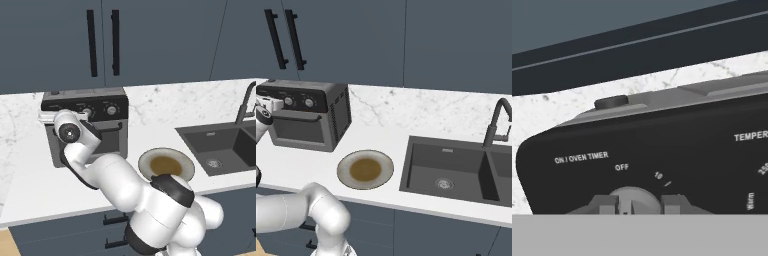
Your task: Pick up the kebab skewer and baguette bread, and place them inside the toaster oven. Close the toaster oven door and start by setting the timer.
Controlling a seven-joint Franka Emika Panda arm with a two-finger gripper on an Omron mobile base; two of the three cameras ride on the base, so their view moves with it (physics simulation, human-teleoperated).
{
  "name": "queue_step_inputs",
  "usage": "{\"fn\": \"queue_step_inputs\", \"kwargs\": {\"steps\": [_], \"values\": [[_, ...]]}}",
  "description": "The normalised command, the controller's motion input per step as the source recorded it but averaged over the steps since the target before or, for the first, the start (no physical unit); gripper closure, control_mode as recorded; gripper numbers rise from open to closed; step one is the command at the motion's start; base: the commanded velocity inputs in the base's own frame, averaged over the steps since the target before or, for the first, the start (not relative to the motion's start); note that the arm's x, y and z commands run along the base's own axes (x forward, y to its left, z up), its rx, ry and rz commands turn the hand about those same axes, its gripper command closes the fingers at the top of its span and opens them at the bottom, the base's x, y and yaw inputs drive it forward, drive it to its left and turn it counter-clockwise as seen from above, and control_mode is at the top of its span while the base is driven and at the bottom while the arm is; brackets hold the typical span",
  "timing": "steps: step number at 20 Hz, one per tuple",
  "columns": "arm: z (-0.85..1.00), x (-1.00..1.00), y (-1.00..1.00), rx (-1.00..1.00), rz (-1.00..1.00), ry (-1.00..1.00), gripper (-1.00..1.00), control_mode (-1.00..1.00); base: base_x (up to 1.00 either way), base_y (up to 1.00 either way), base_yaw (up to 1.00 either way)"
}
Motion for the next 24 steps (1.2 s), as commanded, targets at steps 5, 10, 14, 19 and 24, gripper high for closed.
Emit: {"fn": "queue_step_inputs", "kwargs": {"steps": [5,10,14,19,24], "values": [[-0.02,-0.01,0.0,0.02,-0.01,-0.02,1.0,-1.0,0.0,0.0,0.0],[-0.05,0.0,0.0,0.08,-0.04,-0.01,1.0,-1.0,0.0,0.0,0.0],[-0.05,0.0,0.0,0.11,-0.05,-0.01,1.0,-1.0,0.0,0.0,0.0],[-0.02,0.0,0.0,0.13,-0.05,0.0,1.0,-1.0,0.0,0.0,0.0],[0.0,0.0,0.0,0.14,-0.03,0.0,1.0,-1.0,0.0,0.0,0.0]]}}
